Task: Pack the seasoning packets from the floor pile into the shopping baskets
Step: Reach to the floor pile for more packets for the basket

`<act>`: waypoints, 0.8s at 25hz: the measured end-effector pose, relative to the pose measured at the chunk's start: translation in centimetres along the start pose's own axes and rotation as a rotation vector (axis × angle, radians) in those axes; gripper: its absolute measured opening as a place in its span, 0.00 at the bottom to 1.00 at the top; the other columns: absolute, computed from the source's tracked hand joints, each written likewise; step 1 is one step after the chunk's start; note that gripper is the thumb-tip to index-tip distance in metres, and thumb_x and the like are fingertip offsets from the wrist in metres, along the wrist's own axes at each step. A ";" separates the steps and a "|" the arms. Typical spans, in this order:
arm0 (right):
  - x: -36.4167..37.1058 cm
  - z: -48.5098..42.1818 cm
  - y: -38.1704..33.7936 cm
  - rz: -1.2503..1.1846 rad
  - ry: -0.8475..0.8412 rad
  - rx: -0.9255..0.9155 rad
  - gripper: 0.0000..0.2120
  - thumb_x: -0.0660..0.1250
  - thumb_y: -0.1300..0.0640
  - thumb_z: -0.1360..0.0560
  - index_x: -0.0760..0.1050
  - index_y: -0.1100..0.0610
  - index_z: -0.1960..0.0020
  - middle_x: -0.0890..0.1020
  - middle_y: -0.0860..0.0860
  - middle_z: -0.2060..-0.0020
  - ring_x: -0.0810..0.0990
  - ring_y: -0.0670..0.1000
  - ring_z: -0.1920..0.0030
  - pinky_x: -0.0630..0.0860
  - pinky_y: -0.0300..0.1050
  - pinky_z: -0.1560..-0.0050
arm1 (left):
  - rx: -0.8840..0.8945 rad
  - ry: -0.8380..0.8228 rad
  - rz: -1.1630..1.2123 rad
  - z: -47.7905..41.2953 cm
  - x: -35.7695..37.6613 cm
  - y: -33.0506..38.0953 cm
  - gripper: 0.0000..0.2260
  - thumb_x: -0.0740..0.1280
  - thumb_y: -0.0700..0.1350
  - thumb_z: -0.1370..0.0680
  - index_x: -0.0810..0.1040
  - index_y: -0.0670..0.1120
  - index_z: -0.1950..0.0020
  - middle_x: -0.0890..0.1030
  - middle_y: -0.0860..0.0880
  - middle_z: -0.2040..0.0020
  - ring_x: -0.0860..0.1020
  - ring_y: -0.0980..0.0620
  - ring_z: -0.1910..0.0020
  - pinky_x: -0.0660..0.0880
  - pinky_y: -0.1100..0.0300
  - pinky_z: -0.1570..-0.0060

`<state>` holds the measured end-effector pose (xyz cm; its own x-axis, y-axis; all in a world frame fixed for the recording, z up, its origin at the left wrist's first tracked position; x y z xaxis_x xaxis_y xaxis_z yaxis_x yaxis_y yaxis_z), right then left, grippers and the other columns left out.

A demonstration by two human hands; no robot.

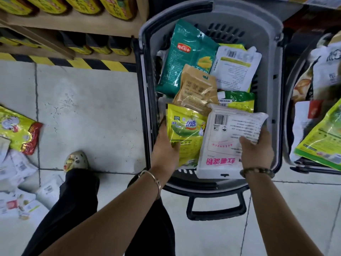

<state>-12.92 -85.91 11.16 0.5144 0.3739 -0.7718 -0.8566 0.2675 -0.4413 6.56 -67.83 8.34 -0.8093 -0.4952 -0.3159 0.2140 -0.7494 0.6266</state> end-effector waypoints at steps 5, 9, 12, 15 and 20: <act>1.7 2.5 -3.8 0.493 -0.108 -0.550 0.45 0.69 0.46 0.30 0.44 0.50 0.24 0.47 0.56 0.24 0.48 0.58 0.25 0.50 0.61 0.29 | 0.551 0.041 -0.705 2.1 0.6 2.6 0.41 0.76 0.41 0.31 0.57 0.48 0.24 0.56 0.40 0.25 0.57 0.39 0.26 0.58 0.46 0.29; 5.5 2.2 -1.9 0.917 -0.442 -0.501 0.57 0.64 0.29 0.36 0.18 0.41 0.36 0.22 0.49 0.34 0.29 0.56 0.28 0.28 0.61 0.34 | 0.574 -0.073 -1.034 -0.4 3.9 3.1 0.43 0.64 0.34 0.29 0.42 0.49 0.22 0.39 0.40 0.23 0.40 0.37 0.24 0.34 0.44 0.32; 6.8 2.0 -0.8 1.027 -0.507 -0.445 0.63 0.63 0.24 0.41 0.12 0.46 0.40 0.16 0.52 0.39 0.29 0.59 0.28 0.30 0.67 0.35 | 0.465 -0.155 -1.107 -2.2 4.5 1.5 0.41 0.60 0.36 0.25 0.34 0.49 0.24 0.34 0.40 0.24 0.35 0.37 0.25 0.34 0.41 0.33; 8.0 2.6 -0.8 1.051 -0.519 -0.422 0.67 0.64 0.24 0.43 0.10 0.51 0.41 0.14 0.56 0.41 0.28 0.62 0.29 0.31 0.69 0.36 | 0.402 -0.202 -1.155 -2.1 4.9 -0.1 0.45 0.65 0.57 0.24 0.33 0.48 0.24 0.34 0.39 0.24 0.36 0.37 0.25 0.42 0.40 0.29; 9.4 2.6 -0.6 1.084 -0.527 -0.343 0.69 0.65 0.25 0.43 0.09 0.54 0.42 0.13 0.59 0.43 0.14 0.62 0.42 0.27 0.70 0.41 | 0.392 -0.211 -1.146 -2.5 5.3 -0.9 0.44 0.63 0.56 0.22 0.28 0.49 0.26 0.28 0.40 0.26 0.33 0.37 0.26 0.49 0.42 0.28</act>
<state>-7.44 -80.29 5.38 -0.5750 0.5870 -0.5700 -0.7745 -0.6150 0.1480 3.48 -70.86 4.27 -0.5016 0.4705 -0.7260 -0.8281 -0.5040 0.2455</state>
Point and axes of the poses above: each hand's wrist, its own z-axis away from the middle knuckle, its own x-axis out of the palm, y = z × x, the point moved 7 cm from there along -z, towards the middle knuckle
